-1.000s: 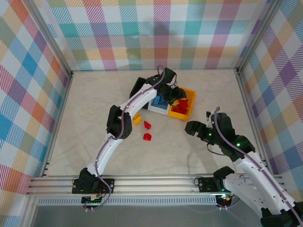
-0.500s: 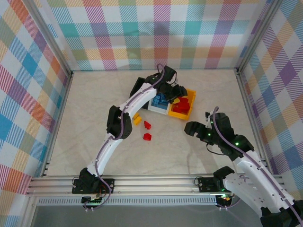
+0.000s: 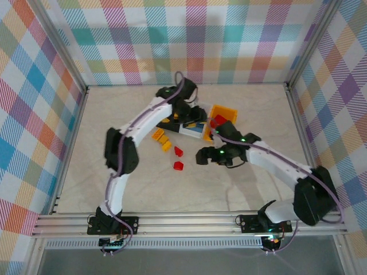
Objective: Sort the legos into containers by color
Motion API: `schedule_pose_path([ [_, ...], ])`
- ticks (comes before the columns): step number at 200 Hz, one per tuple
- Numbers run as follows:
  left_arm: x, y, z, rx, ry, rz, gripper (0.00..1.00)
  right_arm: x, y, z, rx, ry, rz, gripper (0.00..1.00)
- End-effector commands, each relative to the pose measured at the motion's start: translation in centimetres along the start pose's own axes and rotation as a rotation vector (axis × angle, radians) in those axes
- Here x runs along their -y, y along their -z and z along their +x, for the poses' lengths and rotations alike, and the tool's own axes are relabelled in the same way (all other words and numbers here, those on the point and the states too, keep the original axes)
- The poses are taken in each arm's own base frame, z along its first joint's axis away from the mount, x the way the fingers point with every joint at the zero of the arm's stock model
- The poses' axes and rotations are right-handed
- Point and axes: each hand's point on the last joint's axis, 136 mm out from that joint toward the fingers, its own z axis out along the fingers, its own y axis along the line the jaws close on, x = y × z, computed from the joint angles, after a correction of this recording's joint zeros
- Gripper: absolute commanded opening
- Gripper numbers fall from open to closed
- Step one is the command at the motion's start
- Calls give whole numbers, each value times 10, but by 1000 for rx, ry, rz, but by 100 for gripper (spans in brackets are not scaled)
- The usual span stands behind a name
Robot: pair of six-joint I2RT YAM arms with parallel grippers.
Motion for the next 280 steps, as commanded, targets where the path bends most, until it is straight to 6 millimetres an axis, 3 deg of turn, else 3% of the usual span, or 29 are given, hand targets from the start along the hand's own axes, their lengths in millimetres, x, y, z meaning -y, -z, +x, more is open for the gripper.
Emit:
schedule_pose_path([
  [1, -51, 33, 7, 64, 37, -60, 53, -35, -22, -5, -33, 450, -51, 98],
  [36, -121, 61, 53, 72, 152, -109, 54, -51, -59, -6, -46, 898, -113, 100],
  [76, -155, 82, 86, 90, 208, -128, 54, -43, -94, -26, -109, 994, -69, 100],
  [133, -168, 100, 94, 98, 204, -143, 55, -29, -123, -31, -183, 981, -35, 100],
  [179, -176, 100, 95, 88, 220, -137, 56, -23, -135, -29, -215, 940, -25, 91],
  [199, -178, 99, 94, 85, 226, -132, 56, -18, -137, -27, -232, 926, -9, 83],
  [238, -179, 94, 90, 77, 238, -120, 56, -10, -138, -20, -267, 900, 10, 39],
  [280, -179, 92, 87, 83, 248, -116, 56, -17, -126, -26, -217, 875, 15, 37],
])
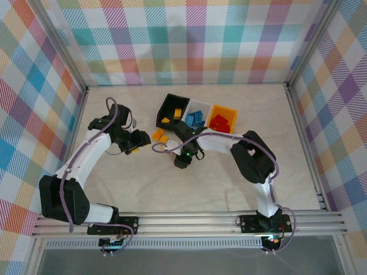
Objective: Sort the legos into containers by color
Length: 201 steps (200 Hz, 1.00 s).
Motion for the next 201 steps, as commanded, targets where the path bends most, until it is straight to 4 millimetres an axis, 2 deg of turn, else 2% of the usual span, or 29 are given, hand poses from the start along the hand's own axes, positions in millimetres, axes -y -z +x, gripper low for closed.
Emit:
schedule_pose_path([
  [1, -4, -3, 3, -22, 8, 5, 56, -9, 4, 9, -23, -41, -24, 36],
  [39, -4, -5, 1, -21, 16, 7, 56, -5, 35, 0, 79, -121, -14, 36],
  [77, -3, -11, 0, -28, 33, 14, 56, 13, 85, 0, 254, -312, -9, 36],
  [99, -2, -16, 1, -37, 35, 16, 57, 32, 117, 12, 347, -431, 22, 37],
  [134, 10, -30, 6, -77, -3, 7, 57, 88, 162, 48, 441, -705, 132, 37],
  [157, 21, -39, 7, -96, -26, 3, 57, 119, 174, 74, 410, -831, 200, 37],
  [201, 28, -47, 6, -113, -26, 10, 57, 158, 163, 103, 305, -980, 241, 40],
])
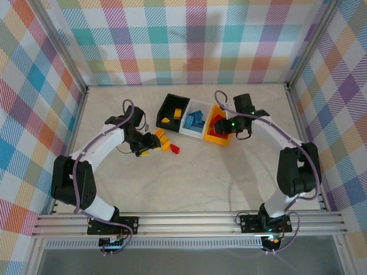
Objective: Sort the legos into containers by color
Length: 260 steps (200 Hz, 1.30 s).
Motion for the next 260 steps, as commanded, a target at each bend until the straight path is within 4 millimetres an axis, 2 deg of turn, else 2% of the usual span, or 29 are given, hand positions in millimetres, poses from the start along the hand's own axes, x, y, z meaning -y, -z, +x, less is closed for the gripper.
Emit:
schedule_pose_path([
  [1, 11, 5, -8, 19, -4, 25, 57, 18, -8, 3, -55, -94, 44, 40],
  [57, 7, 4, -6, 13, -6, 7, 57, 28, -27, -4, -80, -138, 44, 40],
  [106, 7, 1, -8, 15, -2, 8, 57, 29, -26, -8, -80, -129, 47, 60],
  [134, 8, 0, -11, 19, 4, 11, 57, 23, -16, -12, -58, -98, 39, 62],
  [149, 8, 1, -12, 26, 4, 4, 57, 3, -5, -18, -7, -19, -8, 62],
  [175, 9, 0, -15, 35, 12, 3, 57, -60, 9, -15, 70, 273, -164, 66],
  [187, 10, 0, -16, 36, 19, 8, 57, -92, 9, -2, 68, 407, -239, 70],
  [219, 11, 1, -18, 49, 32, 10, 57, -156, -3, 50, 60, 769, -393, 79],
  [234, 9, 4, -18, 54, 33, 4, 57, -169, -16, 63, 73, 841, -406, 85],
  [260, 2, 8, -11, 59, 31, -14, 57, -171, -47, 70, 14, 800, -375, 88],
])
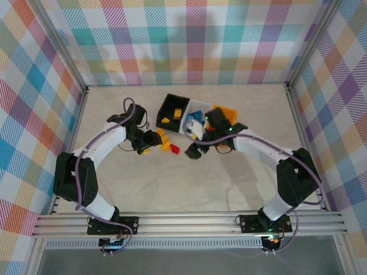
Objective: Sort the legos into containers by color
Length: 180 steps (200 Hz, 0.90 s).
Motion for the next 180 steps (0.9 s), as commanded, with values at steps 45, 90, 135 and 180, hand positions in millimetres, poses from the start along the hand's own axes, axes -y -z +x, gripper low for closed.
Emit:
schedule_pose_path([
  [45, -23, 18, 13, 40, 21, -32, 58, 15, -67, -2, -89, 34, 21, 92],
  [90, -37, 27, 16, 49, 37, -41, 58, 33, -94, -1, -134, -17, 59, 93],
  [135, -44, 29, 16, 49, 43, -46, 58, 52, -113, 5, -198, -70, 110, 93],
  [180, -46, 24, 16, 37, 46, -36, 58, 60, -124, 11, -255, -92, 113, 88],
])
